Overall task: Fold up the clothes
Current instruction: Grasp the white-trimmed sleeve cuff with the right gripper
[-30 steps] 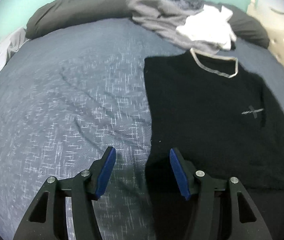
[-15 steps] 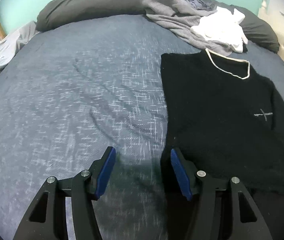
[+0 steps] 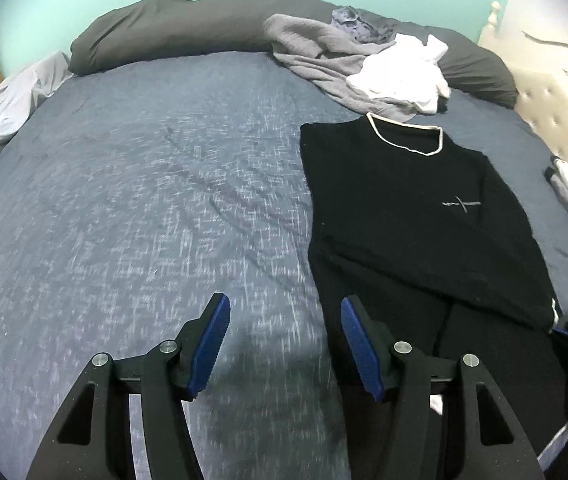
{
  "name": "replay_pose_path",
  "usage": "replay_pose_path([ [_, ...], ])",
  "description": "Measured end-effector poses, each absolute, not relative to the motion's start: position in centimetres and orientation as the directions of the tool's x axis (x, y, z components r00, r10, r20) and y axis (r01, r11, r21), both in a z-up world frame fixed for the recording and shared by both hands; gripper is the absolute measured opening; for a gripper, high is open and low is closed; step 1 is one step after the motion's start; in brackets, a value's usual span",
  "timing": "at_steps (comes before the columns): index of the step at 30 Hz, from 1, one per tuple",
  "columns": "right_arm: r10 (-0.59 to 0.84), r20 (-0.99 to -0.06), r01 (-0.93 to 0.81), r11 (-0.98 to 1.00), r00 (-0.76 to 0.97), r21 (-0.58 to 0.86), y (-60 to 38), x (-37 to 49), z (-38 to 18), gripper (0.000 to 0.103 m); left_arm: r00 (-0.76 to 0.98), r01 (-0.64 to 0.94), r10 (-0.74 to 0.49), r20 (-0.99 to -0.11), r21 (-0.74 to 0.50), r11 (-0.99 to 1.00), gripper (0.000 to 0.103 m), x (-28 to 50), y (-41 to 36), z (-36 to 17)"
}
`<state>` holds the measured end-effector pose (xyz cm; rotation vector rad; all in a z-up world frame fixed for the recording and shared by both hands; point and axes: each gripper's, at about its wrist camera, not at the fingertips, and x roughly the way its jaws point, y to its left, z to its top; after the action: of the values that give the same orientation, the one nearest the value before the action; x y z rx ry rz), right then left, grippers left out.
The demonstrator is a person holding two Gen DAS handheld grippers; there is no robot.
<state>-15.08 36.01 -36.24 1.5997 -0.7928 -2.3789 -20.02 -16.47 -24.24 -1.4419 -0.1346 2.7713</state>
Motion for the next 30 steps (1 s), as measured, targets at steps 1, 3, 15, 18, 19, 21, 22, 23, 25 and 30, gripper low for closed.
replay_pose_path([
  [1,-0.424,-0.811,-0.155,-0.842,-0.403,0.517,36.0,-15.2,-36.6,0.039,-0.577,0.027,0.054,-0.815,-0.085,-0.996,0.062,-19.6,-16.7,-24.1],
  [3,-0.423,-0.811,-0.165,-0.839,-0.404,0.519,36.0,-15.5,-36.8,0.039,-0.582,0.026,0.056,-0.811,-0.087,-0.996,0.062,-18.6,-17.1,-23.8],
  [15,-0.386,-0.838,-0.148,-0.870,-0.386,0.470,34.6,-15.6,-35.3,0.003,-0.595,0.033,0.053,-0.802,-0.090,-0.995,0.062,-16.0,-19.4,-22.7],
  [18,-0.409,-0.829,-0.127,-0.865,-0.382,0.486,34.4,-14.9,-33.0,0.003,-0.597,0.025,0.056,-0.800,-0.089,-0.996,0.062,-15.8,-19.6,-22.3],
  [19,-0.415,-0.825,-0.117,-0.864,-0.383,0.489,34.3,-14.7,-32.3,0.003,-0.600,0.023,0.058,-0.798,-0.090,-0.996,0.062,-15.7,-19.6,-22.2],
  [21,-0.418,-0.827,-0.111,-0.866,-0.377,0.488,34.1,-14.5,-31.9,0.003,-0.601,0.019,0.066,-0.797,-0.096,-0.995,0.062,-15.6,-19.6,-22.2],
  [22,-0.420,-0.829,-0.117,-0.864,-0.370,0.490,34.0,-14.5,-32.1,0.003,-0.600,0.017,0.068,-0.797,-0.098,-0.995,0.062,-15.5,-19.5,-22.2],
  [23,-0.422,-0.831,-0.123,-0.862,-0.363,0.492,33.8,-14.4,-32.3,0.003,-0.598,0.016,0.070,-0.798,-0.099,-0.995,0.062,-15.5,-19.4,-22.3],
  [25,-0.424,-0.834,-0.149,-0.855,-0.353,0.497,34.0,-14.5,-33.6,0.003,-0.597,0.013,0.076,-0.798,-0.105,-0.994,0.062,-15.3,-19.2,-22.3],
  [30,-0.415,-0.850,-0.178,-0.856,-0.326,0.486,34.7,-14.0,-36.0,0.004,-0.585,-0.010,0.092,-0.806,-0.106,-0.994,0.062,-15.5,-18.3,-22.9],
])
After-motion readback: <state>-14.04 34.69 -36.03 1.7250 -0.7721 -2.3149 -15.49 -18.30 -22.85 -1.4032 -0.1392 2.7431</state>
